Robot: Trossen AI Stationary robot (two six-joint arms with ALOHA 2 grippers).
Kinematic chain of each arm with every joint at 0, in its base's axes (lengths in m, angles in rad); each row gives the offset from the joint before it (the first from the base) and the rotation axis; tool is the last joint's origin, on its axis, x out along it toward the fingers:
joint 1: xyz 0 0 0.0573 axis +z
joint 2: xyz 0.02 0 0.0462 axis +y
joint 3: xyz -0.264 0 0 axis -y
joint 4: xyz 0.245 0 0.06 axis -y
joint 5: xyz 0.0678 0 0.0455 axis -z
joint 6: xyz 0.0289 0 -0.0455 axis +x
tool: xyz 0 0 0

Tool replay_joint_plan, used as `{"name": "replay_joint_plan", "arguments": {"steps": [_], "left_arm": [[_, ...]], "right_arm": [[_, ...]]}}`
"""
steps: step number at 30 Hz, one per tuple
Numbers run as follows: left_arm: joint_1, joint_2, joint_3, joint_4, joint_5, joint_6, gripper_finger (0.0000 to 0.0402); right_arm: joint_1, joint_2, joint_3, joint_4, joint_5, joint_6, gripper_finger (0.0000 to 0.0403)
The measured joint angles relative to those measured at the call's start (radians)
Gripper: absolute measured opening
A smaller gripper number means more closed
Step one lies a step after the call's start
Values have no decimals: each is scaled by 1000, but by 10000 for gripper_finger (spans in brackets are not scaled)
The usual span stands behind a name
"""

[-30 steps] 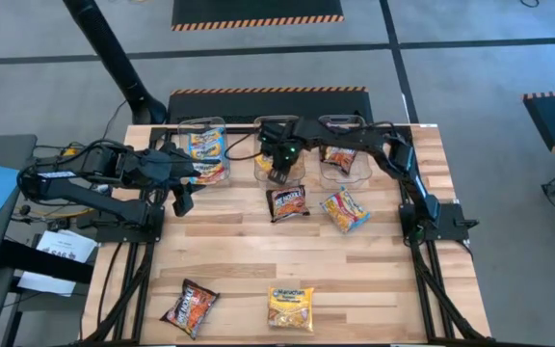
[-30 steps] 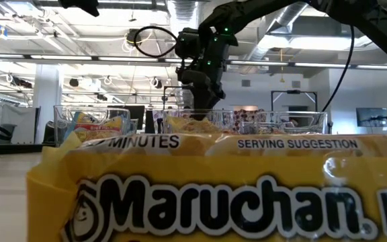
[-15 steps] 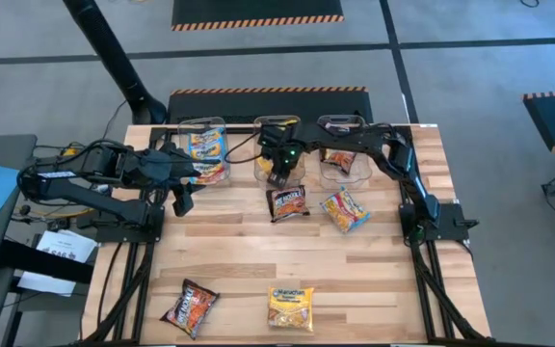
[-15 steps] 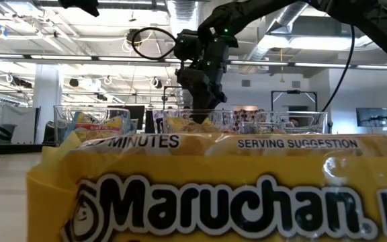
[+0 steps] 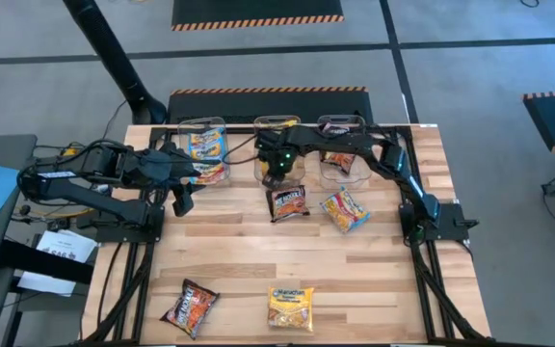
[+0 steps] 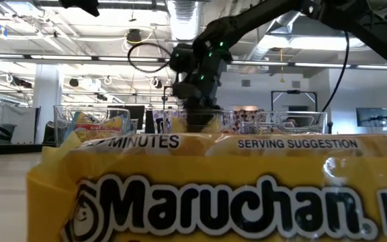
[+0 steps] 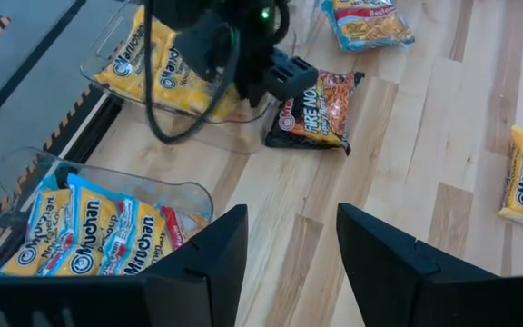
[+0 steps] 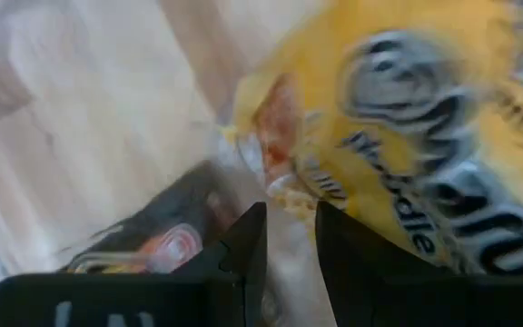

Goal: Sort Maruchan noodles
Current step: Put the yellow noodle pack into the middle transparent bin, then put the black noodle pack into the right transparent bin

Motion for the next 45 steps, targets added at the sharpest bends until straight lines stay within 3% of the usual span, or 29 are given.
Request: {"name": "replay_joint_plan", "arguments": {"steps": [4,10,18,34,45], "left_arm": [[0,0,0,-2,0,0,160],[0,0,0,-6,0,0,160],[0,0,0,-7,0,0,160],[0,0,0,-23,0,-2,160],[0,0,0,-23,0,8,160]], "right_arm": [[-4,15,1,19,5,5,122],[-12,17,0,37,100,46,122],[-25,13,0,46,64,31,122],[-6,-124,-1,-65,57,-10,122],[46,-288,0,-168,57,-51,124]]}}
